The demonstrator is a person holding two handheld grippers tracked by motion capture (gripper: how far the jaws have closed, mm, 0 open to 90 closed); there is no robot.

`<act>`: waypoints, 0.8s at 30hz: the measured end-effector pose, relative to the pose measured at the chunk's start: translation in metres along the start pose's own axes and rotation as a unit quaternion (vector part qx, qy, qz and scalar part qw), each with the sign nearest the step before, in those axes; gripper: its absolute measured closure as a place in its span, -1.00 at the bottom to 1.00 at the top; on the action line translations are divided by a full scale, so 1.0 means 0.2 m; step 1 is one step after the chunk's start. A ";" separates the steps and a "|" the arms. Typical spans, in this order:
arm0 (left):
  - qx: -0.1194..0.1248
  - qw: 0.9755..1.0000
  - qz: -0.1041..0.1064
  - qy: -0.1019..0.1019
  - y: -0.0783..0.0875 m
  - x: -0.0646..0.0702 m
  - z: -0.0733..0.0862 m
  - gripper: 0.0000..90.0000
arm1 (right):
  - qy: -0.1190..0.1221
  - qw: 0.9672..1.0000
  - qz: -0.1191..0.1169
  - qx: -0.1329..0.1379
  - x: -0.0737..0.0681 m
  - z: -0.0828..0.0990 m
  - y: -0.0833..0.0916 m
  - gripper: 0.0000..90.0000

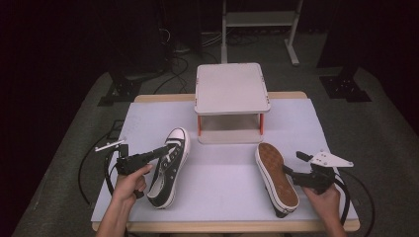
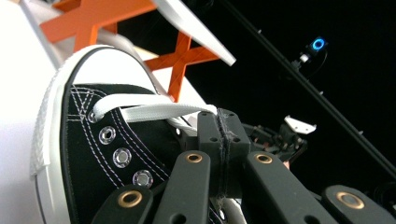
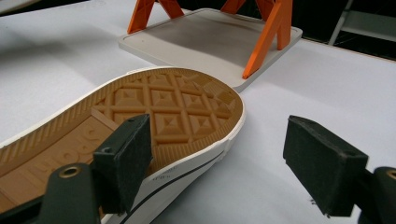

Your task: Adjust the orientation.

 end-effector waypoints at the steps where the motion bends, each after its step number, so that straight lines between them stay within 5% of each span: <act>1: 0.004 1.000 0.001 -0.001 0.00 0.01 -0.01 0.99 | 0.001 1.000 0.001 0.001 0.00 0.00 0.00 -0.49; 24: 0.056 0.998 0.006 -0.028 -0.02 0.22 -0.34 0.99 | -0.001 1.000 0.002 0.005 0.01 0.00 0.01 -0.49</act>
Point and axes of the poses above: each handheld gripper's, and its own axes: y roughly backward along the jaws, z roughly out of its underside, x roughly to its right, the point moved 10 cm from there along -y, roughly forward along the jaws, and after that the axes turned 15 degrees about -x, right-handed, at the moved point
